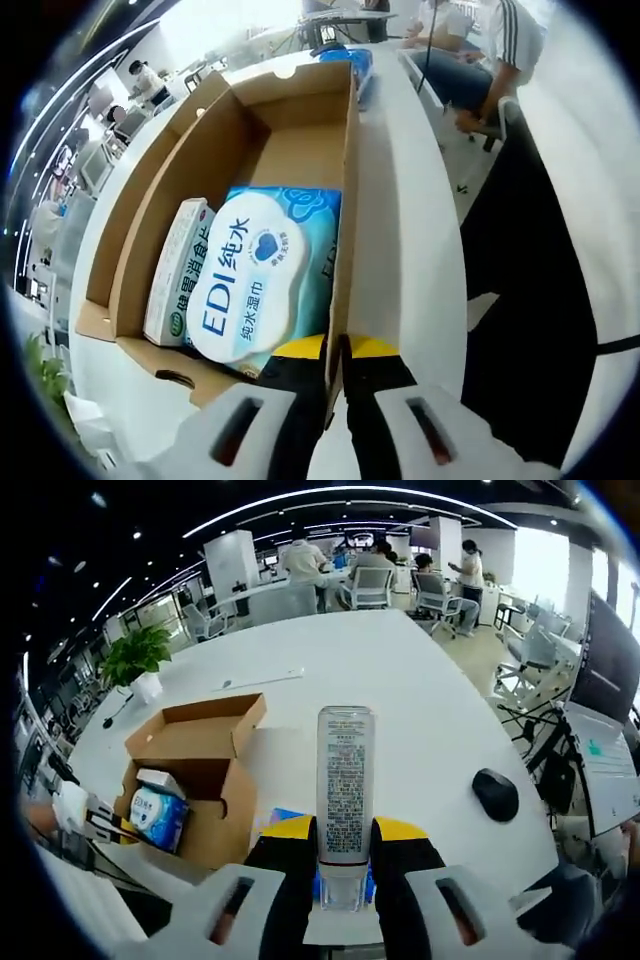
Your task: Operate the shoe box by opening the lid, removing the specified soft item, and placing it in the target area until the item is outside and the box remains undamaged.
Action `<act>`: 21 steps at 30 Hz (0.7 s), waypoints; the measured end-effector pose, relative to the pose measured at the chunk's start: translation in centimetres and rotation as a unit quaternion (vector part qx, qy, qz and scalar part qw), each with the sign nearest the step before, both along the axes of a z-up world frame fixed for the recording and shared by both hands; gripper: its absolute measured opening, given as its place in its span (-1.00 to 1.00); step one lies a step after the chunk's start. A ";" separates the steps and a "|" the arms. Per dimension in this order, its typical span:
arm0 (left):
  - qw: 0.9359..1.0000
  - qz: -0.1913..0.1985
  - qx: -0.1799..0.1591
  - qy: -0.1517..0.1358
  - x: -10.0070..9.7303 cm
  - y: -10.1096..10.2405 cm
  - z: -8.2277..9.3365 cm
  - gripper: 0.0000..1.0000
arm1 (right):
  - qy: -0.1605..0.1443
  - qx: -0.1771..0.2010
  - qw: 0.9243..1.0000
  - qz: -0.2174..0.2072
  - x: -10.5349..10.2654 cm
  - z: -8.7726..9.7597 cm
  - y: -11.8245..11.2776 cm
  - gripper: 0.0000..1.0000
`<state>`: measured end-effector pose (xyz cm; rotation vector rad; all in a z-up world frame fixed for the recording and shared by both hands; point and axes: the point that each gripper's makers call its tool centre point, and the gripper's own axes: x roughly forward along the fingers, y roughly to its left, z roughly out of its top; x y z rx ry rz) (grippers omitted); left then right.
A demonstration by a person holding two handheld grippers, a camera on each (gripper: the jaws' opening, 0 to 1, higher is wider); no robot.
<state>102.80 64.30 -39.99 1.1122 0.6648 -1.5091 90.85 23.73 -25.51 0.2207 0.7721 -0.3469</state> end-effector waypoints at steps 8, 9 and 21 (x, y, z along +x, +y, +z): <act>1.000 0.001 0.002 0.000 0.0 0.0 0.0 -0.89 | 0.035 -0.027 0.999 0.003 -1.7 0.1 -2.6 -0.61; 1.000 0.002 0.002 0.000 0.0 0.0 0.0 -0.89 | 0.038 -0.026 0.999 0.004 -1.8 -0.1 -2.4 -0.61; 1.000 0.003 0.011 -0.003 0.1 0.1 -0.1 -0.89 | 0.079 -0.006 0.997 0.007 -3.3 -2.9 -3.8 -0.61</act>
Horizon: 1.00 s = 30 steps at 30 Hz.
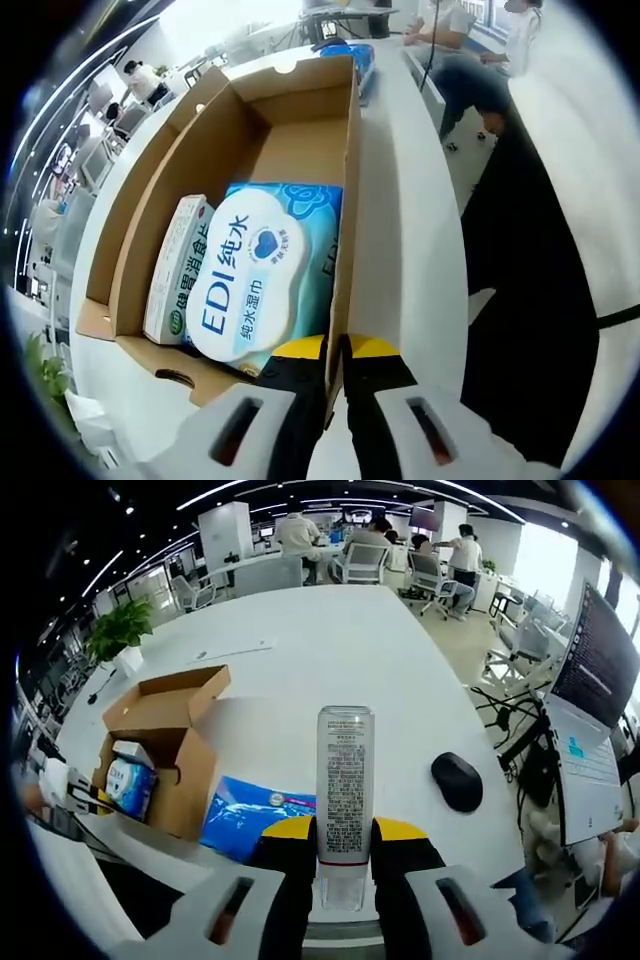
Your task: Operate the shoe box by opening the lid, removing the specified soft item, and placing it in the target area until the item is outside and the box remains undamaged.
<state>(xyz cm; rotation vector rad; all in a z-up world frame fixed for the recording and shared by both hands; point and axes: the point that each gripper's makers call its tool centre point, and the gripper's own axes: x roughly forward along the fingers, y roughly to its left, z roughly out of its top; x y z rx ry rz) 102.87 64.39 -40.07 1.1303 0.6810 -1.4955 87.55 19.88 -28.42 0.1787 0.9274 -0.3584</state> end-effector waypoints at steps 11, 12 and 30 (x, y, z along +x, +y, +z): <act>1.000 0.004 0.001 0.000 0.0 0.0 0.1 -0.89 | 0.019 0.017 1.000 0.000 -0.5 -2.6 -0.7 -0.61; 1.000 0.004 0.001 0.000 0.0 0.0 0.1 -0.88 | 0.020 0.018 1.000 0.000 -0.4 -3.2 -1.0 -0.61; 1.000 0.010 0.004 0.002 0.0 0.0 0.0 -0.88 | 0.068 0.045 0.996 -0.023 -0.1 -10.5 0.0 -0.61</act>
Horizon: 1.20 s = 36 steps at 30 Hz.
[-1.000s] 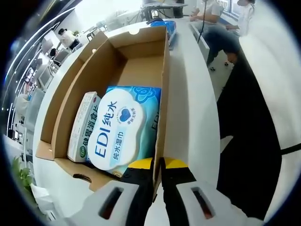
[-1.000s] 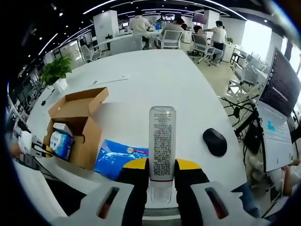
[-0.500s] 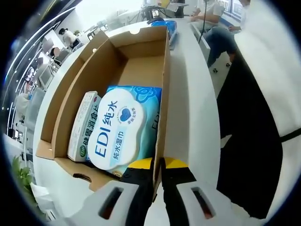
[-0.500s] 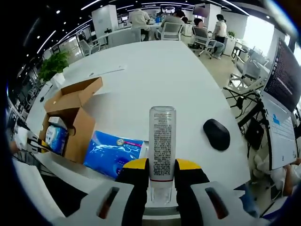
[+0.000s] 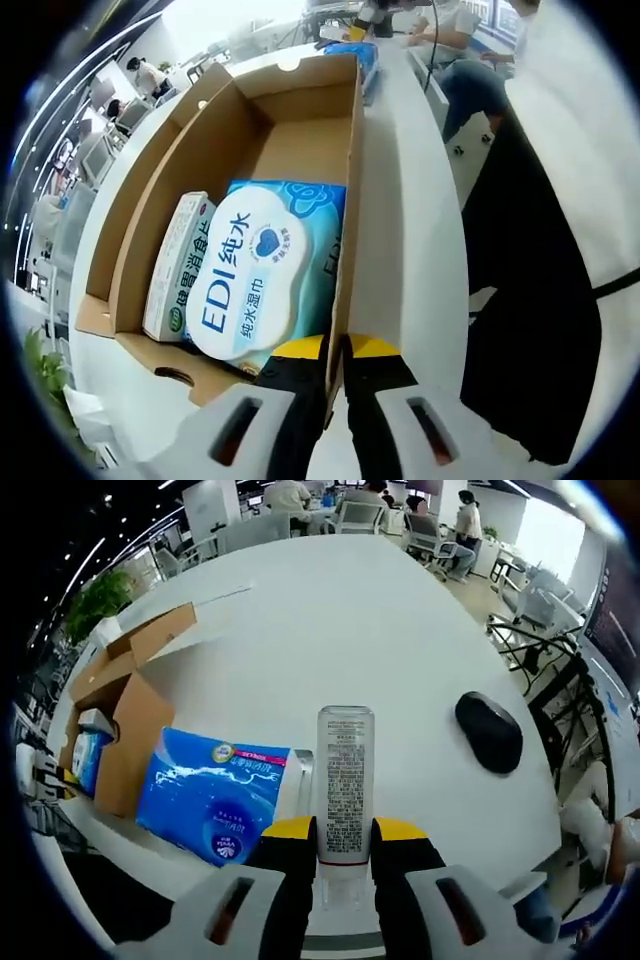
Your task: Operate the shoe box by opening the lid, removing the specified soft item, and placing it in the target area until the item is outside and the box remains undamaged.
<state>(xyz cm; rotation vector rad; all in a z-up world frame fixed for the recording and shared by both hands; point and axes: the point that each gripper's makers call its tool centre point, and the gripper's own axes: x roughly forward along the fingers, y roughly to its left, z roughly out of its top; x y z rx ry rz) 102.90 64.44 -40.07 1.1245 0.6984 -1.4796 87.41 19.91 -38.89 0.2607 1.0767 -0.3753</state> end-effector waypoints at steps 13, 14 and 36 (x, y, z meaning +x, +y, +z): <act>1.000 0.007 0.005 -0.002 0.1 0.0 -0.2 -0.87 | 0.033 0.015 0.999 0.015 -0.3 -2.3 0.1 -0.61; 1.000 0.008 0.005 -0.002 0.1 0.0 -0.2 -0.87 | 0.034 0.014 0.999 0.015 -0.5 -1.9 0.3 -0.61; 1.000 0.016 0.011 -0.003 0.1 0.0 -0.2 -0.87 | 0.028 0.002 0.998 0.061 0.5 -3.8 -0.1 -0.60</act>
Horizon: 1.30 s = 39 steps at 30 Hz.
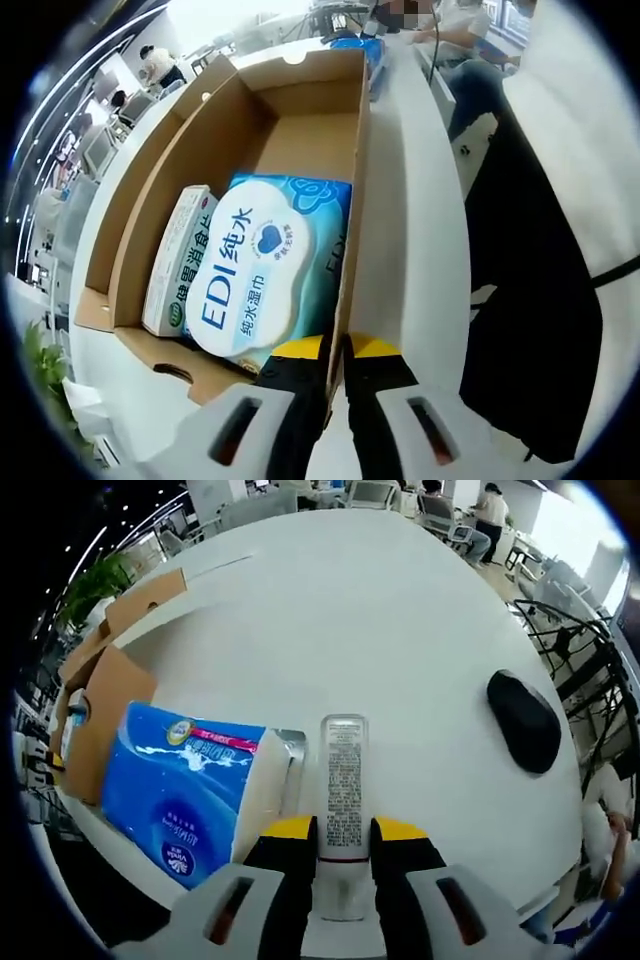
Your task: Operate the shoe box by opening the lid, removing the specified soft item, and placing it in the target area until the item is outside and the box remains undamaged.
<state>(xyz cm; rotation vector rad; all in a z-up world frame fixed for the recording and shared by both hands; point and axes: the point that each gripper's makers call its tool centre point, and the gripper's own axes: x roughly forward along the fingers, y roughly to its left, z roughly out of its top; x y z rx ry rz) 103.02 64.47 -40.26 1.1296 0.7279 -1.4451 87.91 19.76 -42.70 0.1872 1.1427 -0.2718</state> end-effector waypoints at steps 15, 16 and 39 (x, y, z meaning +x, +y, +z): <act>1.000 -0.004 -0.002 -0.002 0.0 0.0 0.0 -0.87 | -0.017 -0.016 0.999 -0.023 -1.0 -0.1 0.1 -0.60; 1.000 -0.004 -0.002 -0.002 0.0 0.0 0.0 -0.87 | -0.017 -0.016 0.999 -0.023 -0.8 -0.2 0.0 -0.60; 1.000 -0.005 -0.004 -0.008 -0.1 -0.1 0.2 -0.86 | -0.229 0.000 0.970 -0.086 2.4 8.9 3.8 -0.26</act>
